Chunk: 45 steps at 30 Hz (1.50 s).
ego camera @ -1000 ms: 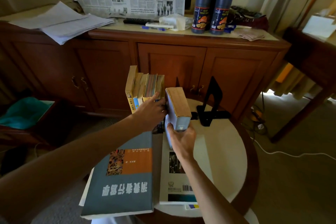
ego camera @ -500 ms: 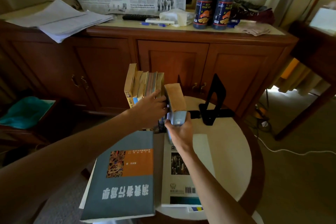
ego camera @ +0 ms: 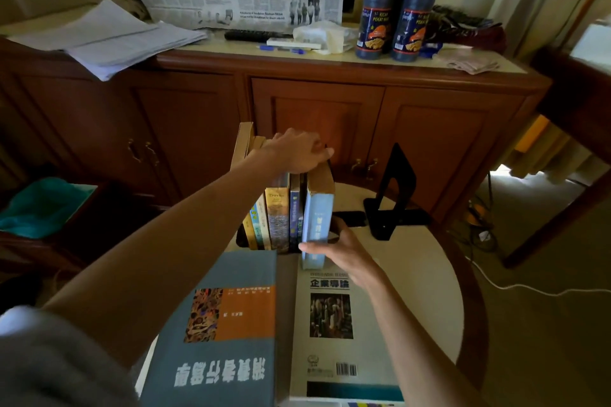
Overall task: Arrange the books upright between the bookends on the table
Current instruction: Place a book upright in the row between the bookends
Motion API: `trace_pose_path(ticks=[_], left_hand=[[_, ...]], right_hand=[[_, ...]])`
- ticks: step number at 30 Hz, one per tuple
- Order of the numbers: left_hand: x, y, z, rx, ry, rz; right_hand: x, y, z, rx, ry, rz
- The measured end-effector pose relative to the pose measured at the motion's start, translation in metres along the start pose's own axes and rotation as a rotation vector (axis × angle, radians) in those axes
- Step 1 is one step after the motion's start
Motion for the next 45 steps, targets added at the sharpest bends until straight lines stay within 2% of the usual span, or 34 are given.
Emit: trace_pose_path(ticks=[5,11,19,23,29,36,43,45], left_hand=[[0.013,0.014,0.01,0.108,0.133,-0.002],[0.024,0.02,0.016,0.096,0.131,0.013],[0.029,0.025,0.017,-0.064,-0.07,0.01],[0.029,0.024,0.021,-0.084,0.006,0.008],[0.025,0.023,0.023,-0.097,0.063,0.004],[0.023,0.02,0.021,-0.181,0.041,0.001],[0.02,0.017,0.022,-0.189,0.048,0.002],[0.016,0.009,0.018,-0.248,0.052,0.023]], right_hand=[[-0.008,0.015,-0.009,0.103,-0.053,-0.018],[-0.003,0.027,-0.018,0.182,-0.092,-0.05],[0.014,0.055,-0.021,0.136,-0.174,-0.136],[0.011,0.059,-0.017,0.116,-0.24,-0.153],[0.003,0.06,-0.016,0.078,-0.212,-0.19],[-0.013,0.063,-0.005,0.013,-0.27,-0.25],[-0.011,0.06,-0.006,0.024,-0.319,-0.213],[-0.005,0.052,-0.006,0.048,-0.363,-0.172]])
Point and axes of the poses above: each hand's wrist, its own y-axis towards the middle knuckle, its own z-axis out of the palm, x = y × z, the point moved 2 cm from there along y, towards the middle knuckle, and after that the axes turned 4 degrees about z, right-handed, at the moved point
